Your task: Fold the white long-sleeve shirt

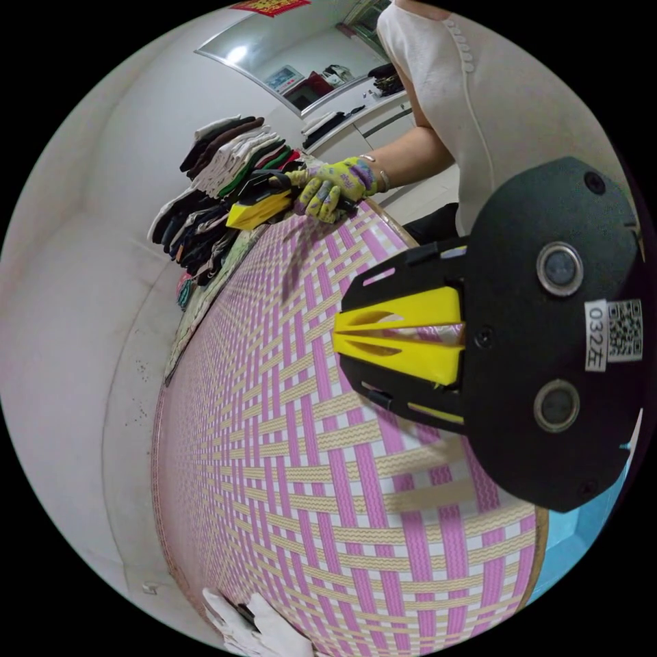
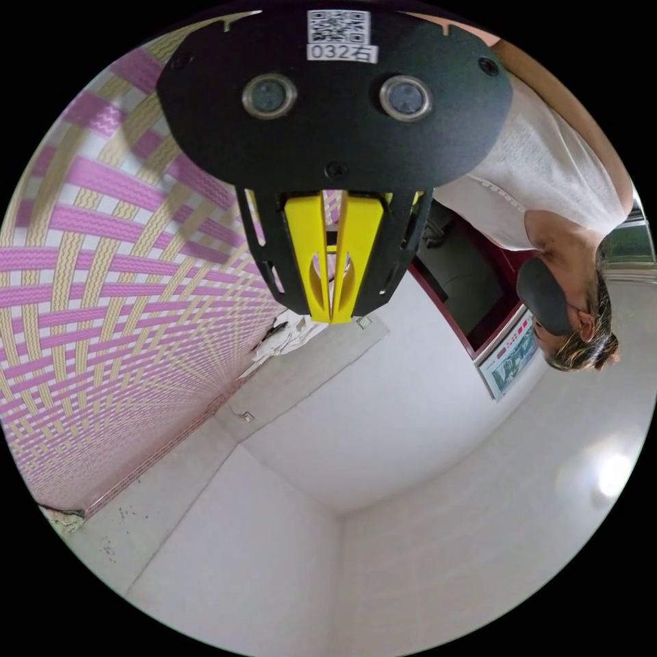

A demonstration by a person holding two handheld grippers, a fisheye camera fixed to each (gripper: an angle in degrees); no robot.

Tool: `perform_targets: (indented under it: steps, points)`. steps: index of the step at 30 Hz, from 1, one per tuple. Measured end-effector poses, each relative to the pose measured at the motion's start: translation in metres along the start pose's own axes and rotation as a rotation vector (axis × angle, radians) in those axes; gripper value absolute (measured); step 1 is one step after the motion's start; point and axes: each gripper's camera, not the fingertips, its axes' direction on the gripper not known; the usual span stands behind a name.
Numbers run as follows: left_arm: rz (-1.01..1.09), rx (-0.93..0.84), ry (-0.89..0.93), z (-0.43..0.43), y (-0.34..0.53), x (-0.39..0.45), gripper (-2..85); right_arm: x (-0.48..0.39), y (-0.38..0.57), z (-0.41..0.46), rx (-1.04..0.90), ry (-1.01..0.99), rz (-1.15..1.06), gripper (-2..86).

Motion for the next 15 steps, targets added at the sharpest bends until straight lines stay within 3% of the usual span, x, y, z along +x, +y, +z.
perform_targets:
  steps: [15]
  points:
    - [-0.011, -0.001, 0.014, 0.003, 0.012, -0.003, -0.9, 0.000, 0.001, -0.005, 0.009, -0.008, 0.000, -1.0]
